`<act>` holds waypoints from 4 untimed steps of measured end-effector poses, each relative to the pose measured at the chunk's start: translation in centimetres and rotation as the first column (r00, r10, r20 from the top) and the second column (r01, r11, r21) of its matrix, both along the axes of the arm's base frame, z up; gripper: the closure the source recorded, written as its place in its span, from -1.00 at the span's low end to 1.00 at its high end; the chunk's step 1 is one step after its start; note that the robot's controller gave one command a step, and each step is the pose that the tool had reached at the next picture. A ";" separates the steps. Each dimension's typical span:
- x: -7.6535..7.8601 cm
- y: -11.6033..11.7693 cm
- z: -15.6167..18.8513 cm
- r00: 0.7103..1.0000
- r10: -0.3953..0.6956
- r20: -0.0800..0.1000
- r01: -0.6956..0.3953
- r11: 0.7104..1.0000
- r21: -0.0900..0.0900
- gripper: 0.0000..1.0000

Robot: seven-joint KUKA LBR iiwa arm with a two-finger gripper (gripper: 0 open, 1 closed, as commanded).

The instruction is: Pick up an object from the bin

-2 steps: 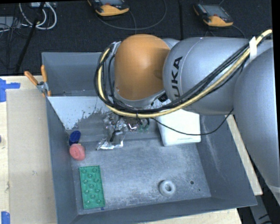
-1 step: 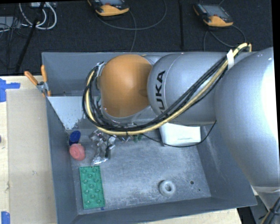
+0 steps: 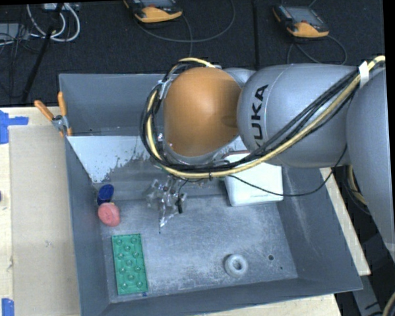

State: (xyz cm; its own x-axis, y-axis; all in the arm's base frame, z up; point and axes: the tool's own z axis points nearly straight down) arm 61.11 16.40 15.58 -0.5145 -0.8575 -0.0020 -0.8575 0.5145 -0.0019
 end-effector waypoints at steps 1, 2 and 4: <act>0.8 0.5 -0.5 0.925 0.380 -0.002 -0.380 0.925 0.002 1.00; 0.4 -5.3 6.5 0.933 0.361 0.005 -0.361 0.933 -0.003 1.00; -0.2 -5.3 4.7 0.292 0.956 0.000 -0.956 0.292 0.001 1.00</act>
Offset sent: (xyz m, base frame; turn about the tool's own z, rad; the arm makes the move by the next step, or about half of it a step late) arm 0.0082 0.0041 -0.0039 -0.3923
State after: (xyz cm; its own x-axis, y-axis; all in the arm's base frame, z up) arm 60.94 11.06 20.30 0.6695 -0.7428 -0.0028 -0.7428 -0.6695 -0.0011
